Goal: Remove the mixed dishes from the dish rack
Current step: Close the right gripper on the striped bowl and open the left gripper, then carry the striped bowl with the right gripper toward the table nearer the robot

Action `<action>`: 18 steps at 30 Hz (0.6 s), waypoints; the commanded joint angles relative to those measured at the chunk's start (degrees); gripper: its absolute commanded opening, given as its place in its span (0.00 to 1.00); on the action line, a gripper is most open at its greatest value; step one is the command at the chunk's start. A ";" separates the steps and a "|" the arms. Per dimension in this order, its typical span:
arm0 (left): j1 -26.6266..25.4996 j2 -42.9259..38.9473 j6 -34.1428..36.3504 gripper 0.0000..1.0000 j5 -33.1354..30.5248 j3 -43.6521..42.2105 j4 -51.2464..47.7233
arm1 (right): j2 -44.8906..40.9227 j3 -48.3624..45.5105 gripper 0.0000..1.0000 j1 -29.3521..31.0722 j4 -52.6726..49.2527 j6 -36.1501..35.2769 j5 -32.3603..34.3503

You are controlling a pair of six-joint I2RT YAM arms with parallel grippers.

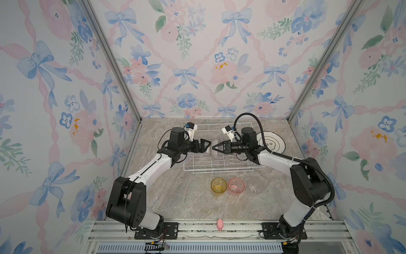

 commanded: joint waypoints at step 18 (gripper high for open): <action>-2.07 -23.59 1.31 0.98 -37.87 -5.25 -6.91 | -15.41 11.57 0.00 18.34 -45.27 -41.86 42.71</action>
